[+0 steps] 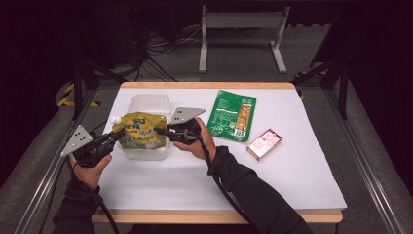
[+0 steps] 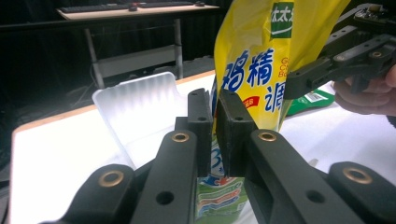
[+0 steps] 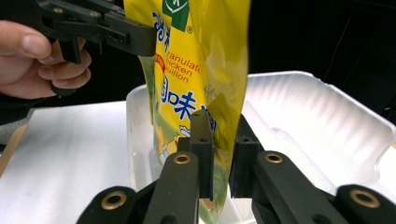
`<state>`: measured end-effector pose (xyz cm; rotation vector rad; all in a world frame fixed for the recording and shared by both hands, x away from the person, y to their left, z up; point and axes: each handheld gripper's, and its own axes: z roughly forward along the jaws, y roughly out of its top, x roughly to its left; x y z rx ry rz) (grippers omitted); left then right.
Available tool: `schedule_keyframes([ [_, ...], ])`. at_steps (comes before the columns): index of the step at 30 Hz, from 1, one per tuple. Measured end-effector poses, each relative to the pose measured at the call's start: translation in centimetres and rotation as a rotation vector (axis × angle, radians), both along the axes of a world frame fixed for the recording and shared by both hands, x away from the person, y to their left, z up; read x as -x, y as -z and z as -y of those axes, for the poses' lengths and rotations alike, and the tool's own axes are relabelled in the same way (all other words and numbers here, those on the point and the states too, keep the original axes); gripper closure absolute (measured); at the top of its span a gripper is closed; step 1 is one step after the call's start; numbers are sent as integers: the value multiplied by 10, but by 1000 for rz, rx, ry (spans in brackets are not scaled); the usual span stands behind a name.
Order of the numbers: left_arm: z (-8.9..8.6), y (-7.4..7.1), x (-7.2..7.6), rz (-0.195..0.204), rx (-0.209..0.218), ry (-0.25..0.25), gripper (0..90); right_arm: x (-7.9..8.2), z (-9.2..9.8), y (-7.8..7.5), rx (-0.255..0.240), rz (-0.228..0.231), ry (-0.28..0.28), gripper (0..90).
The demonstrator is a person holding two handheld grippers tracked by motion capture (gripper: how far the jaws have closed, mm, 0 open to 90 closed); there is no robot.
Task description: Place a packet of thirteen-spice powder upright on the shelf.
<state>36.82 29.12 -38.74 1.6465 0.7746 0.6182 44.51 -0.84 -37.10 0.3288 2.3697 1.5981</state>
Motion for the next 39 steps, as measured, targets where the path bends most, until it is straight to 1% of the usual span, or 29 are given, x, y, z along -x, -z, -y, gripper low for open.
schedule_keyframes([
  [2, 2, 2, 2, -6, -8, 8, 810, 2, 0, 3, 20, 2, 9, 803],
  [4, 4, 3, 5, -3, -24, 5, 790, 3, 0, 6, 31, -1, 15, 786],
  [7, 3, 3, 7, -4, -13, 1, 731, 4, 2, 7, 14, -16, 24, 781],
  [10, 2, 4, 10, -10, 0, -14, 661, 5, 5, 5, 5, -17, 33, 739],
  [11, 2, 4, 10, -13, -4, -15, 645, 5, 6, 4, 4, -16, 36, 723],
  [12, 2, 5, 11, -9, -14, -15, 653, 5, 7, 4, 3, -14, 39, 720],
  [13, 2, 6, 12, -9, -16, -15, 650, 5, 9, 4, 2, -16, 43, 706],
  [15, 2, 6, 14, -7, -27, -13, 648, 5, 12, 5, -7, -30, 38, 702],
  [17, 3, 7, 17, 0, -40, -13, 637, 6, 14, 6, -5, -32, 41, 692],
  [18, 3, 7, 19, 0, -52, -22, 610, 6, 15, 6, -7, -36, 41, 689],
  [19, 4, 7, 20, -2, -56, -28, 575, 7, 16, 6, -3, -36, 43, 683],
  [21, 5, 9, 23, -8, -60, -38, 539, 9, 18, 7, -4, -35, 45, 680],
  [22, 5, 9, 24, -11, -65, -47, 512, 10, 19, 7, -3, -39, 45, 680],
  [23, 5, 11, 26, -24, -70, -55, 472, 10, 20, 7, -2, -37, 46, 672],
  [24, 5, 11, 26, -24, -70, -55, 454, 10, 20, 7, -2, -37, 46, 672],
  [26, 4, 14, 30, -32, -75, -66, 437, 12, 25, 8, -3, -46, 53, 666],
  [29, 2, 19, 36, -56, -72, -68, 401, 14, 33, 9, -3, -51, 61, 660],
  [32, 4, 23, 42, -72, -98, -67, 378, 17, 42, 9, 3, -52, 65, 667],
  [33, 4, 24, 44, -82, -105, -65, 369, 18, 46, 9, 2, -52, 70, 665],
  [35, 6, 26, 48, -89, -111, -59, 359, 20, 54, 8, 1, -56, 81, 664],
  [39, 12, 33, 58, -117, -129, -26, 329, 26, 75, 6, 10, -49, 109, 663],
])
